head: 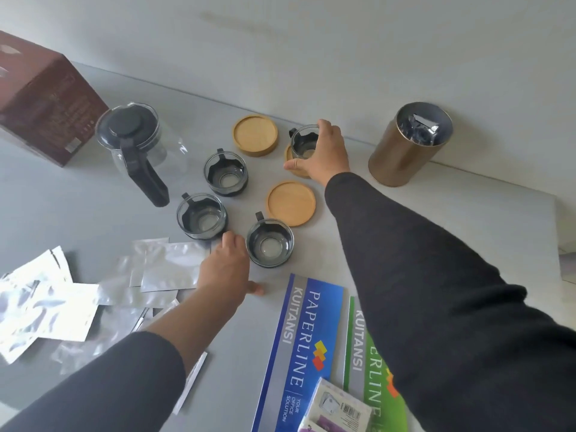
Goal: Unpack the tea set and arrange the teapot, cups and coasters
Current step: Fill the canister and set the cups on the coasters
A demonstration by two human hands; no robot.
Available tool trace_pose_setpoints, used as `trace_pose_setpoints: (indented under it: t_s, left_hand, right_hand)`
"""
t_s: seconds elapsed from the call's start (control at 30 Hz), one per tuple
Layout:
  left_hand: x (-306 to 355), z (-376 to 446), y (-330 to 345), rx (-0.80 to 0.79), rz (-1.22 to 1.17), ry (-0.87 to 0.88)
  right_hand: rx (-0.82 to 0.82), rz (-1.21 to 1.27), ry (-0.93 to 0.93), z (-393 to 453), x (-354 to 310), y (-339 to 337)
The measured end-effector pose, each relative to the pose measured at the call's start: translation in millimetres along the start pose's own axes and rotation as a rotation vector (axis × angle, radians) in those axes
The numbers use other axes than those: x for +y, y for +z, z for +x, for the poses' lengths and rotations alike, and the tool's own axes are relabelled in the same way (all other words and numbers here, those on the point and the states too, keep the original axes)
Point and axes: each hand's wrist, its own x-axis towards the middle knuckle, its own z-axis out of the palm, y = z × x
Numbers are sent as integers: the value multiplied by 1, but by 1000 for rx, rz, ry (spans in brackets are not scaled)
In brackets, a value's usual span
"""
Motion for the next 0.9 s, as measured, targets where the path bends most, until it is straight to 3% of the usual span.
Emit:
trace_pose_setpoints:
  t_s: [0.23, 0.33, 0.43, 0.57, 0.9]
  left_hand:
    - [-1, 0, 3, 16, 19, 4]
    - [-2, -1, 2, 18, 11, 11]
    - [-4, -2, 2, 32, 7, 22]
    - [-8, -3, 2, 57, -30, 40]
    - [-20, -10, 9, 115, -167, 69]
  right_hand:
    - [7, -75, -22, -3, 8, -1]
    - [119, -148, -106, -21, 8, -3]
    - [237, -26, -244, -60, 4, 4]
    - [142, -18, -396, -122, 3, 26]
    - [31, -6, -374, -170, 4, 62]
